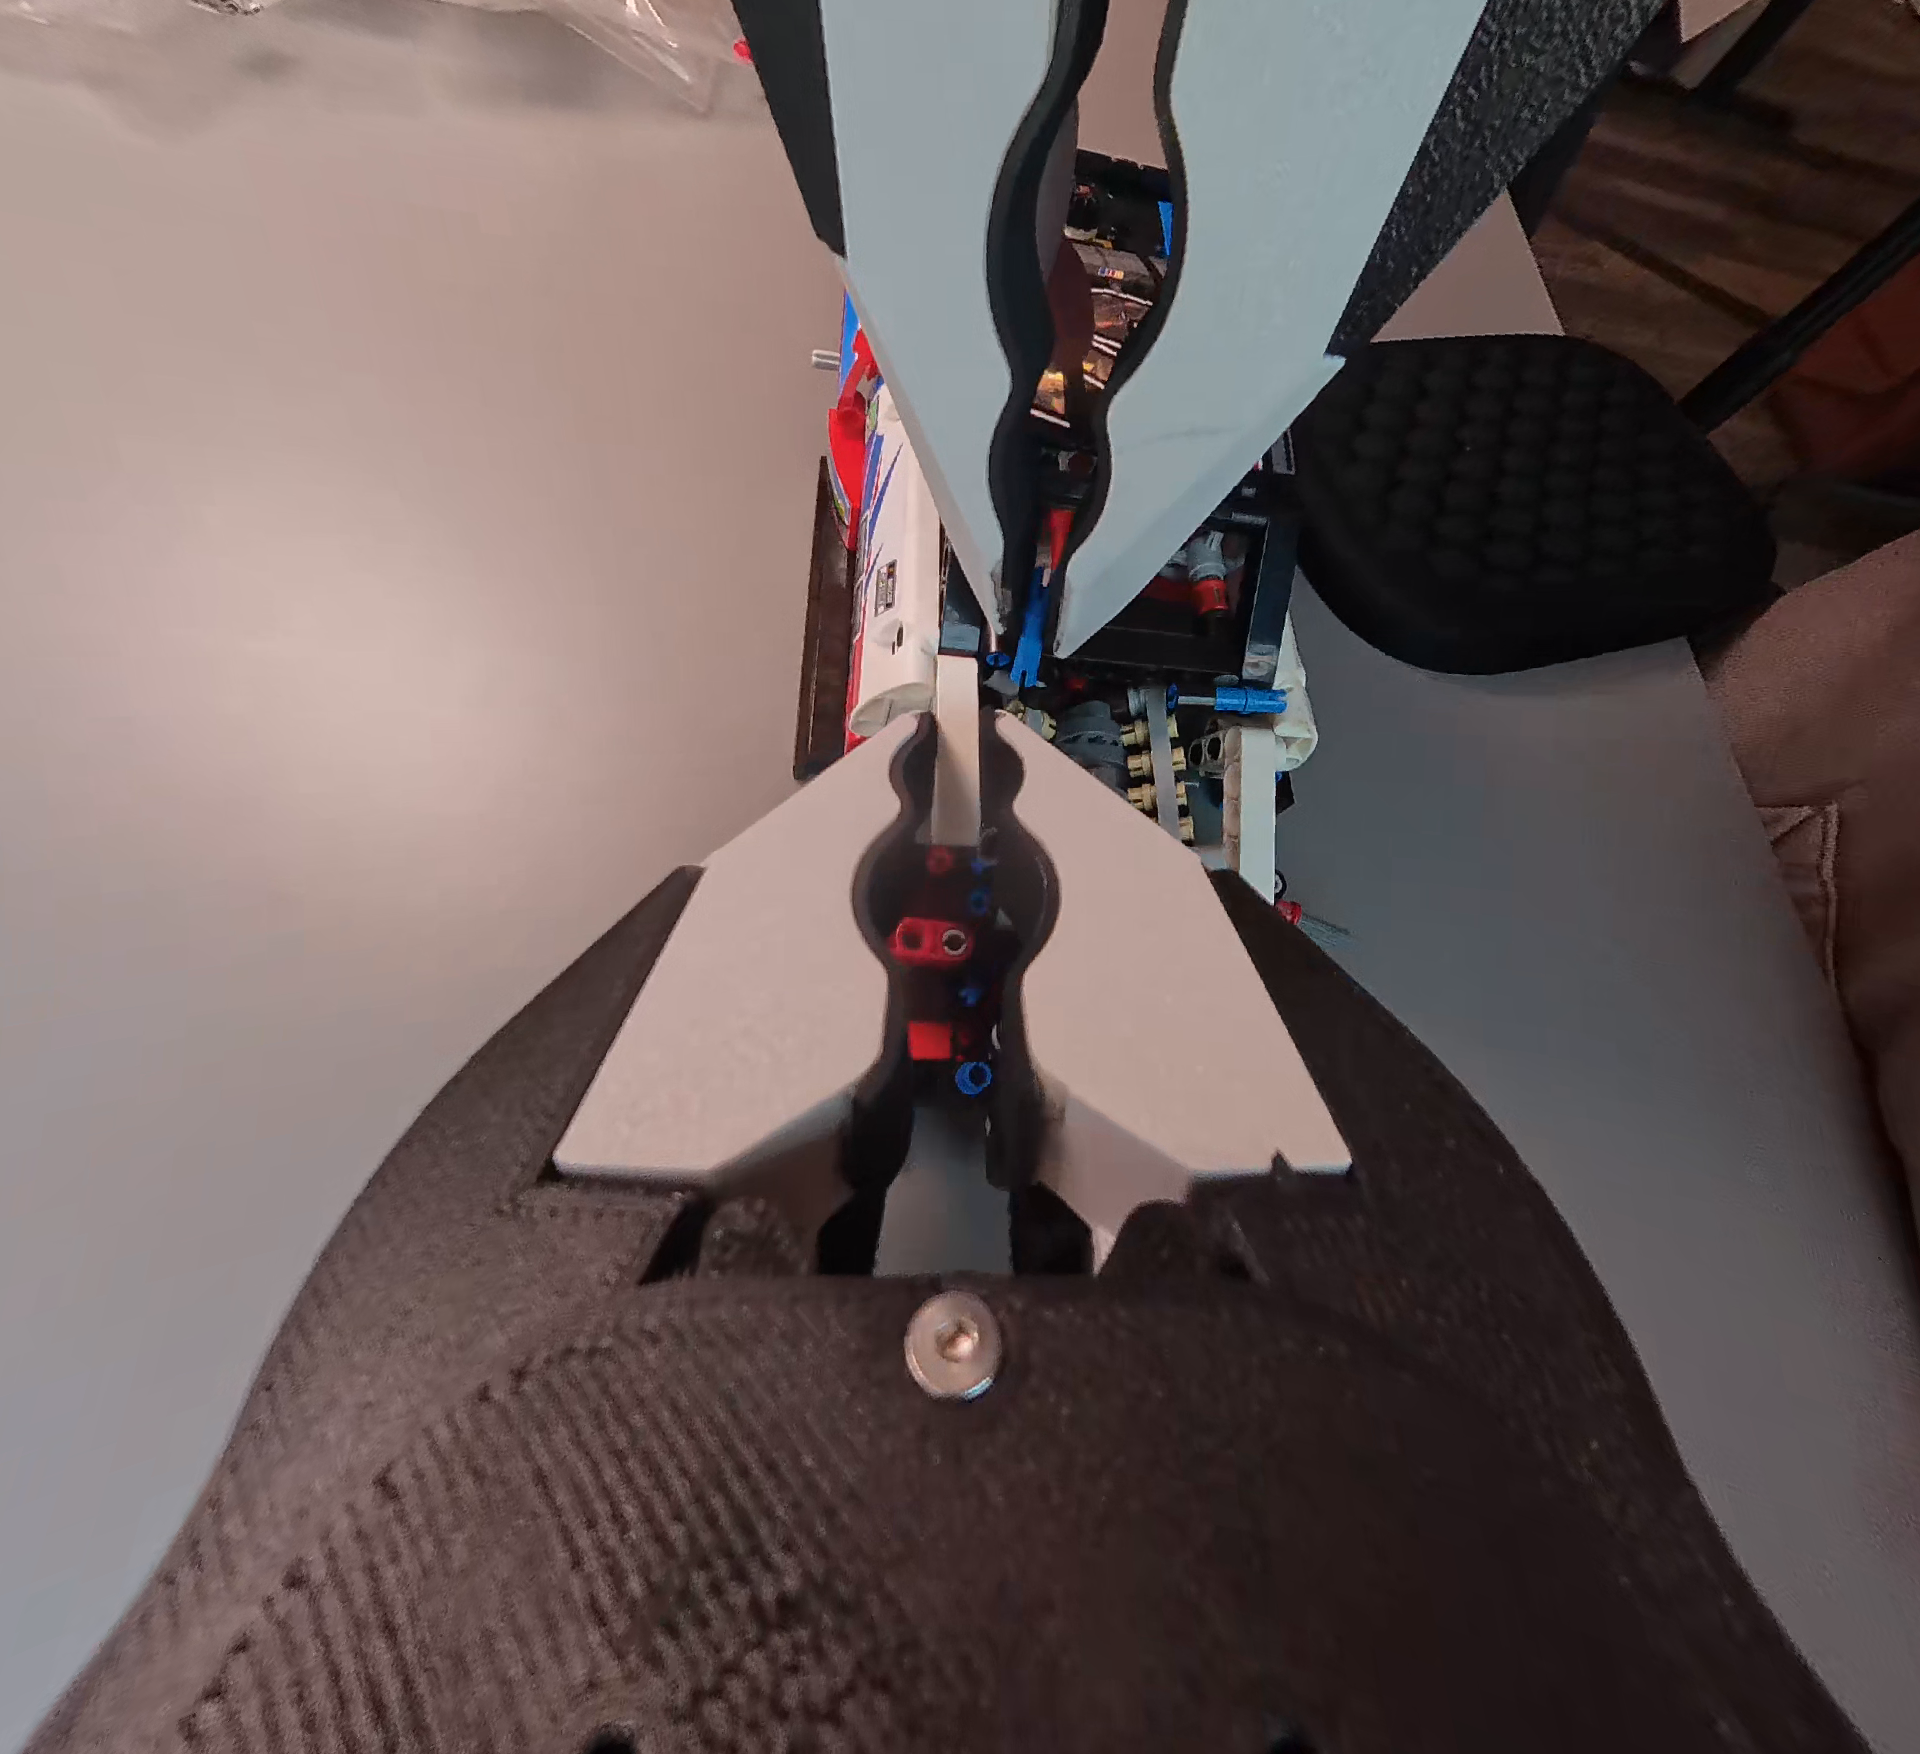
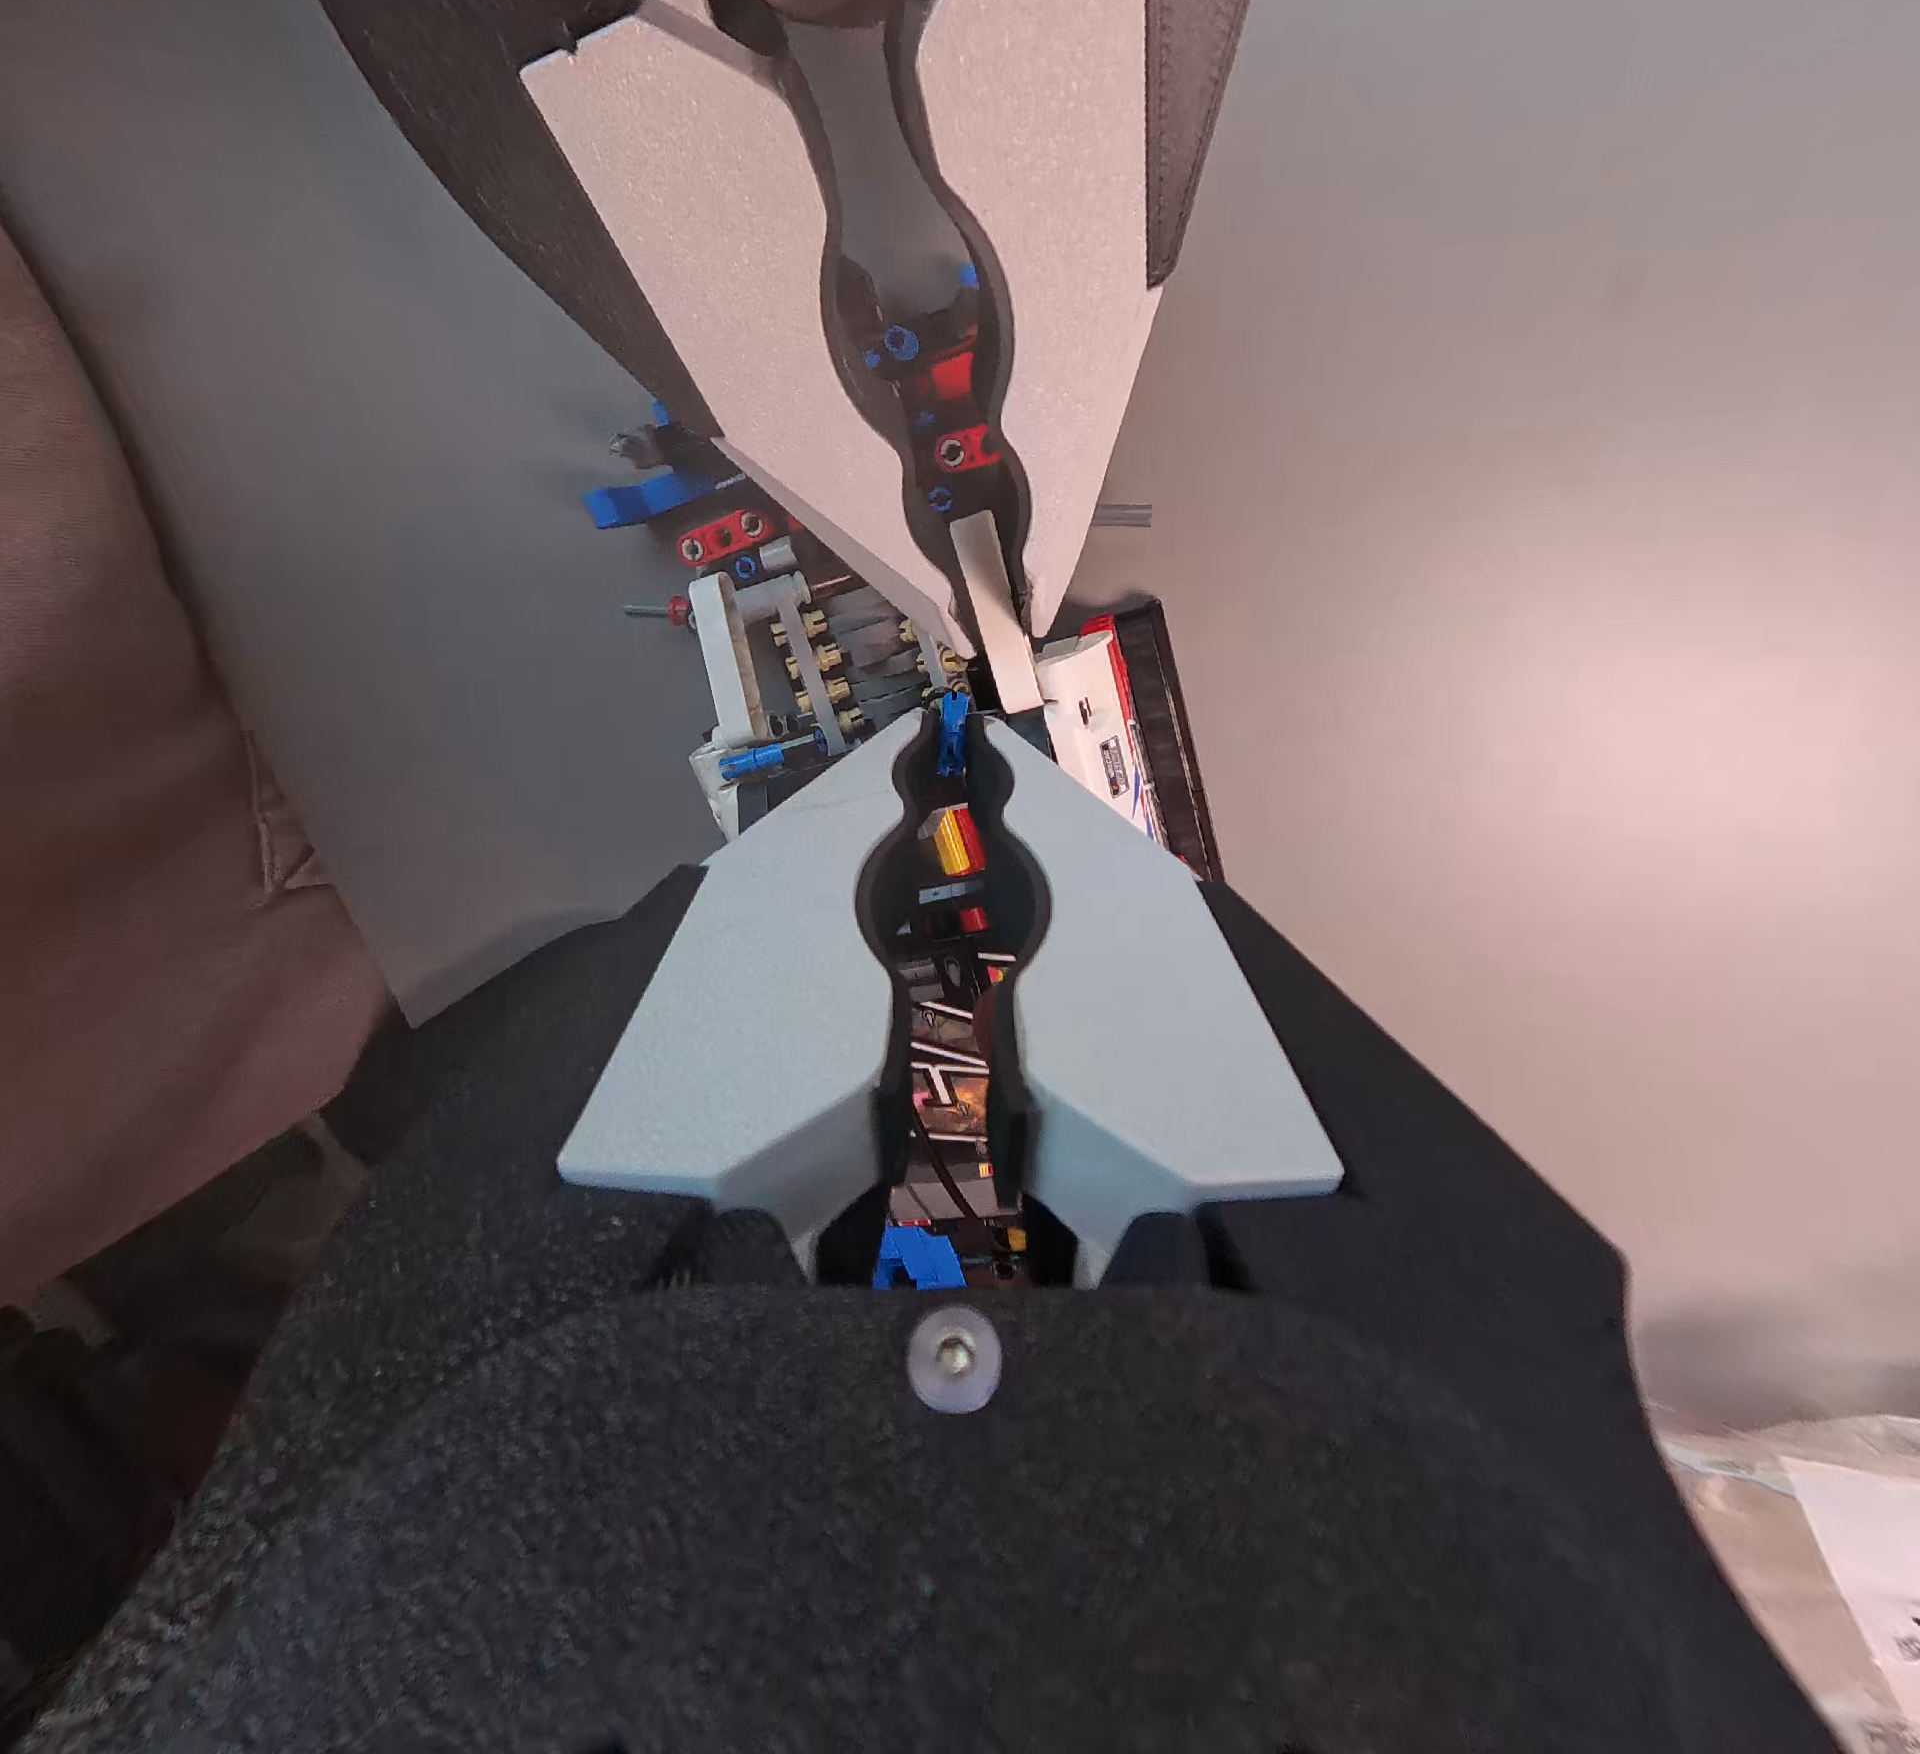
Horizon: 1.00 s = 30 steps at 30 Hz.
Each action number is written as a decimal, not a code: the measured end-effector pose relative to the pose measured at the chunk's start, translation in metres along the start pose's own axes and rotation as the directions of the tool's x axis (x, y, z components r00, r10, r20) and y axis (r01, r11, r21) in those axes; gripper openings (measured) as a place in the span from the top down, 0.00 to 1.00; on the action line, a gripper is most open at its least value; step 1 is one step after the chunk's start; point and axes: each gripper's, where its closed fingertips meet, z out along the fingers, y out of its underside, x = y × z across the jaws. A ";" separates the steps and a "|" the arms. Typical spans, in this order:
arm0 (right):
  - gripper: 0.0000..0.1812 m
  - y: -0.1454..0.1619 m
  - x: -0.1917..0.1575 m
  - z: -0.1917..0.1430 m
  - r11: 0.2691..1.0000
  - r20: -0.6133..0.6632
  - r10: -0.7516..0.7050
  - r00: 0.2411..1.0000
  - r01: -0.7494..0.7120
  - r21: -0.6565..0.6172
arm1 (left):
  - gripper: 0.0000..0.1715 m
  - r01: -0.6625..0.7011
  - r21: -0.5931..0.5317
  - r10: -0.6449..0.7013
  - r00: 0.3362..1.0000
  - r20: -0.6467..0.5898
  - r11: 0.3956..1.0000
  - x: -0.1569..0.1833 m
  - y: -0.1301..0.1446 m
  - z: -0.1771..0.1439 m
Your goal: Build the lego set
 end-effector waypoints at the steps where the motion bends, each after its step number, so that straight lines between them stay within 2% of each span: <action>1: 0.99 0.001 0.001 0.000 1.000 0.000 0.007 1.000 -0.007 0.011 | 0.96 -0.002 0.000 0.002 1.000 0.002 1.000 0.000 -0.001 0.001; 6: 0.99 0.004 0.003 -0.002 0.996 -0.008 0.031 0.999 -0.030 0.083 | 0.96 0.006 0.035 -0.006 1.000 0.022 0.999 -0.002 -0.004 0.004; 11: 0.99 0.006 0.003 -0.007 0.991 -0.013 0.037 0.999 -0.035 0.127 | 0.90 -0.016 0.096 0.016 1.000 0.003 0.995 0.004 -0.013 -0.008; 20: 0.99 -0.001 -0.003 -0.009 0.992 0.004 -0.005 1.000 0.004 0.128 | 0.96 -0.104 0.084 0.102 0.994 0.025 0.991 0.019 -0.015 0.004; 24: 0.99 -0.004 -0.005 -0.011 0.987 0.016 -0.011 1.000 0.008 0.158 | 0.98 -0.103 0.104 0.101 0.995 0.026 0.989 0.019 -0.016 0.003; 30: 0.99 -0.008 -0.004 -0.014 0.968 -0.014 -0.041 0.999 0.043 0.247 | 0.99 -0.025 0.145 0.028 1.000 -0.014 0.989 0.017 -0.019 0.001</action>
